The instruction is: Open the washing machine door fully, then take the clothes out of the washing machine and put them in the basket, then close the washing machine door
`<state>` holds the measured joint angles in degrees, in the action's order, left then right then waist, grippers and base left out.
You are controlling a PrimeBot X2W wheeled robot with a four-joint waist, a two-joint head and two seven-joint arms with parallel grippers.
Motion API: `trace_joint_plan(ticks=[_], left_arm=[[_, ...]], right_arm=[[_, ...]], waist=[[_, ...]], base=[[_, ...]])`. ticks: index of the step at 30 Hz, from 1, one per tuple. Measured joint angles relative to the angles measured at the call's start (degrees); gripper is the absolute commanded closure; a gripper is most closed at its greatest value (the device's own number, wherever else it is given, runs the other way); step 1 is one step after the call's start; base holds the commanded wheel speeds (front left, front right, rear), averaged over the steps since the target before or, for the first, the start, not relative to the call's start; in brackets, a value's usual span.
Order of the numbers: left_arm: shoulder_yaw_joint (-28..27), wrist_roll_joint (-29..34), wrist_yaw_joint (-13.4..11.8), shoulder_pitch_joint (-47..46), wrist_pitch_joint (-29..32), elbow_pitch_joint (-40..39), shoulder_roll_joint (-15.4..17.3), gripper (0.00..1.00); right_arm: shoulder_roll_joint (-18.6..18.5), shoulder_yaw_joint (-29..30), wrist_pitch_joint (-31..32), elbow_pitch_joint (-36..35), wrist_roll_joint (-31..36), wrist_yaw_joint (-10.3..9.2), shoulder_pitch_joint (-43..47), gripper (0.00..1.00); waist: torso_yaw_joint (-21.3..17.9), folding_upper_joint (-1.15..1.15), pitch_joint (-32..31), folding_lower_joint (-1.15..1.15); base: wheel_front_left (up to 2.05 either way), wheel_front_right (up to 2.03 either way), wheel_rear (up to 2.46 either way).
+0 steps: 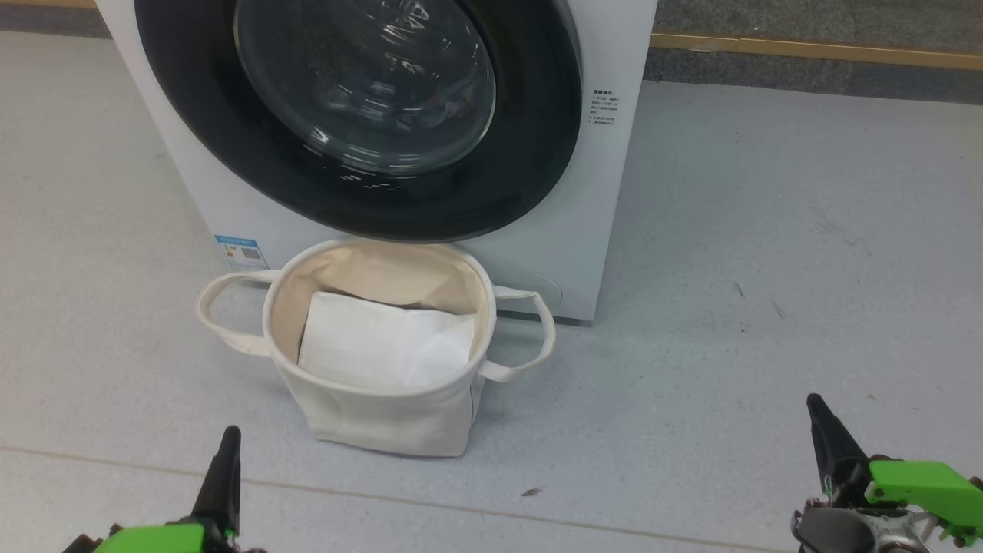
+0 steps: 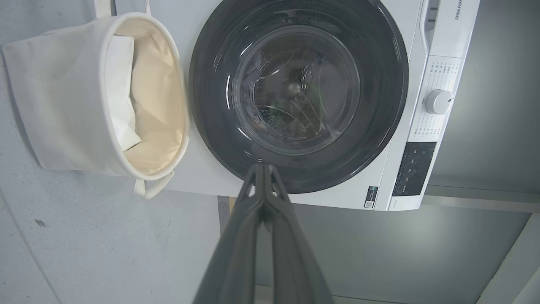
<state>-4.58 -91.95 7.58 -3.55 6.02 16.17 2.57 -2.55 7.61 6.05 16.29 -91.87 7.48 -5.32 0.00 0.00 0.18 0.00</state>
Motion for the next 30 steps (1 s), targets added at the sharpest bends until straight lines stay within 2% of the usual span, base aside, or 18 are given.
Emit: trace_joint_plan(ticks=[20,21,30], left_arm=[[0.0,0.0,0.0,0.0,0.0,0.0,0.0,1.0],[0.0,0.0,0.0,0.1,-0.1,0.4,0.0,0.0],[0.2,0.0,0.0,4.3,-0.2,6.6,-0.5,0.0]], right_arm=[[0.0,0.0,0.0,0.0,0.0,0.0,0.0,1.0],[0.0,0.0,0.0,0.5,0.0,0.01,0.0,0.0],[0.5,-0.5,-0.3,6.7,0.0,0.0,3.9,0.0]], waist=[[0.0,0.0,0.0,0.0],[0.0,0.0,0.0,0.0],[0.0,0.0,0.1,0.0]], base=[[0.0,0.0,0.0],[0.0,0.0,0.0],[0.0,0.0,0.0]])
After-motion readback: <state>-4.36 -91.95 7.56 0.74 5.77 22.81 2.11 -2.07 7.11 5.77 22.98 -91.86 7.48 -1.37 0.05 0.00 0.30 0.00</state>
